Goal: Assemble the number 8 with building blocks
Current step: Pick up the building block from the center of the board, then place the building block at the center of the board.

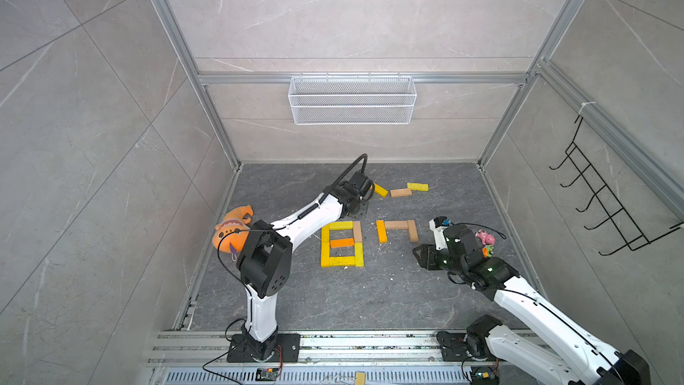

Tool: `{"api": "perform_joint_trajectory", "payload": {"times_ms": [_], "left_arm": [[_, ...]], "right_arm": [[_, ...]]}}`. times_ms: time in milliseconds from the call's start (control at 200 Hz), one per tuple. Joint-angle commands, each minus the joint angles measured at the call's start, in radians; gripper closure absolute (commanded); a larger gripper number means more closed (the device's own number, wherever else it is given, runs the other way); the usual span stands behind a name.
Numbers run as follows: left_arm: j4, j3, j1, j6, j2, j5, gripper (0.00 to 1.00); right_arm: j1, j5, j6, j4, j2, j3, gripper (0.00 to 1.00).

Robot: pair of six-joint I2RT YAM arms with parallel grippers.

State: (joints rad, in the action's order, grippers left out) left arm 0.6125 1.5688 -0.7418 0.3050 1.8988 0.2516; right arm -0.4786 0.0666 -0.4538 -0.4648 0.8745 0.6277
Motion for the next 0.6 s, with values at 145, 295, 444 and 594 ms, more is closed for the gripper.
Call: {"api": "perform_joint_trajectory", "payload": {"times_ms": [145,295,444,594], "left_arm": [[-0.070,-0.072,-0.157,-0.085,-0.053,-0.075,0.73],[-0.074,-0.061,-0.216,-0.141,0.005,-0.155,0.73],[-0.073,-0.030,-0.242,-0.159,0.068,-0.199,0.73],[-0.064,0.013,-0.259,-0.178,0.137,-0.215,0.73]], "right_arm": [[-0.008,-0.020,-0.077,-0.084,-0.093,-0.022,0.45],[-0.008,-0.041,-0.097,-0.112,-0.139,-0.033,0.46],[-0.008,-0.066,-0.102,-0.132,-0.163,-0.044,0.46],[-0.008,-0.074,-0.103,-0.139,-0.164,-0.048,0.46]]}}
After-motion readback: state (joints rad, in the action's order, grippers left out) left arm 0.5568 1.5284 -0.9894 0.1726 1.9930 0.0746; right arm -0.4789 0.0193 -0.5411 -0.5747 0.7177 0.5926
